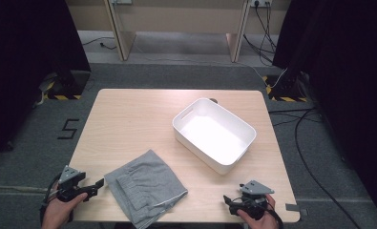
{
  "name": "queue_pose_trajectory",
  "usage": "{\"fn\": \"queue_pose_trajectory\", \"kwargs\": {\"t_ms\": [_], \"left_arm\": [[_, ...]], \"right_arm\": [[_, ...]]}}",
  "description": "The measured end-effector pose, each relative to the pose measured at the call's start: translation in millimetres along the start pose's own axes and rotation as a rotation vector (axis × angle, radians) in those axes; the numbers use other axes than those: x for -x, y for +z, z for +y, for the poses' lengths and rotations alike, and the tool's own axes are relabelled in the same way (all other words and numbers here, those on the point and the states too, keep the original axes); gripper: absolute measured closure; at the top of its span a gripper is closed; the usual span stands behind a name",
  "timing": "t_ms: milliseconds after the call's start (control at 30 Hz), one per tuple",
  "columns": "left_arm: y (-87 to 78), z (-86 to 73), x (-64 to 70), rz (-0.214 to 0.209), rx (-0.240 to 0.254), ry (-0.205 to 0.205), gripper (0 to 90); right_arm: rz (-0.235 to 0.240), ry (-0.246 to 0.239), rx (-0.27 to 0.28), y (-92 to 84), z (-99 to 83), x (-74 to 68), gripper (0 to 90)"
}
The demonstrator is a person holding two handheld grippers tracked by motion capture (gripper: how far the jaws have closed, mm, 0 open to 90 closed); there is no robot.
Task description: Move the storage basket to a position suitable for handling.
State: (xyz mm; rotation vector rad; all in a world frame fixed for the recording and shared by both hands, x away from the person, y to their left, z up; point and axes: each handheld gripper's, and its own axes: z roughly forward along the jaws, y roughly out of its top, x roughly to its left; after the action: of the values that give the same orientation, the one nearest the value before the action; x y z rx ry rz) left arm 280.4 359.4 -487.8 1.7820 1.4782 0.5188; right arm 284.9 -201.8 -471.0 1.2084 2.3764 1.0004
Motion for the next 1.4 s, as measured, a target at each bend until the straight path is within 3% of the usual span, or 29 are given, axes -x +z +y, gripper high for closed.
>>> {"fn": "queue_pose_trajectory", "kwargs": {"t_ms": [67, 367, 400, 467, 500, 633, 667, 767, 800, 833, 867, 900, 1000, 1100, 1233, 1400], "left_arm": [[-5.5, 5.6, 8.6, -0.022, 0.026, 0.014, 16.2], [-12.0, 20.8, 35.8, -0.078, 0.064, 0.077, 16.4], [-9.8, 24.5, 43.4, -0.102, 0.058, 0.094, 17.5], [-7.3, 26.0, 48.6, -0.115, 0.048, 0.106, 17.9], [-3.2, 27.1, 55.6, -0.123, 0.038, 0.124, 20.1], [1.7, 25.8, 67.5, -0.154, 0.017, 0.141, 23.8], [2.7, 23.6, 75.5, -0.166, 0.01, 0.157, 25.6], [2.6, 21.3, 82.6, -0.152, -0.002, 0.19, 27.6], [6.7, 16.1, 89.9, -0.148, -0.038, 0.226, 27.9], [6.7, 16.1, 89.9, -0.148, -0.038, 0.226, 28.4], [12.1, 11.2, 93.1, -0.123, -0.06, 0.253, 28.4], [15.2, 8.6, 93.5, -0.108, -0.069, 0.27, 27.2], [17.6, 8.6, 85.3, -0.138, -0.075, 0.225, 31.4], [20.0, 10.1, 75.0, -0.124, -0.073, 0.213, 32.4], [31.3, 17.4, 45.6, -0.128, -0.07, 0.122, 32.4], [43.5, 30.6, 25.7, -0.091, -0.072, 0.102, 32.6]], "right_arm": [[0.045, -0.034, 0.003, 1.6, 4.3, -14.2, 25.3], [0.14, -0.088, 0.04, 11.5, 20.6, -43.9, 26.7], [0.168, -0.109, 0.044, 17.1, 27.0, -53.5, 27.3], [0.18, -0.118, 0.045, 19.3, 29.2, -57.3, 27.5], [0.21, -0.14, 0.048, 25.4, 35.0, -67.7, 28.3], [0.245, -0.169, 0.062, 36.1, 44.0, -81.7, 29.6], [0.27, -0.194, 0.046, 46.6, 50.1, -90.5, 30.9], [0.298, -0.232, 0.025, 62.0, 55.8, -99.7, 35.6], [0.305, -0.239, 0.015, 68.3, 57.2, -102.9, 35.4], [0.305, -0.239, 0.015, 68.3, 57.2, -102.9, 35.4], [0.297, -0.265, 0.006, 74.8, 58.9, -104.7, 37.0], [0.291, -0.276, -0.009, 81.7, 60.7, -106.5, 38.1], [0.324, -0.255, -0.021, 91.2, 68.1, -105.8, 40.0], [0.335, -0.233, -0.015, 100.2, 73.0, -107.3, 40.1], [0.332, -0.235, -0.009, 114.5, 85.1, -113.1, 40.1], [0.326, -0.234, -0.008, 135.2, 103.9, -117.9, 39.6]]}}
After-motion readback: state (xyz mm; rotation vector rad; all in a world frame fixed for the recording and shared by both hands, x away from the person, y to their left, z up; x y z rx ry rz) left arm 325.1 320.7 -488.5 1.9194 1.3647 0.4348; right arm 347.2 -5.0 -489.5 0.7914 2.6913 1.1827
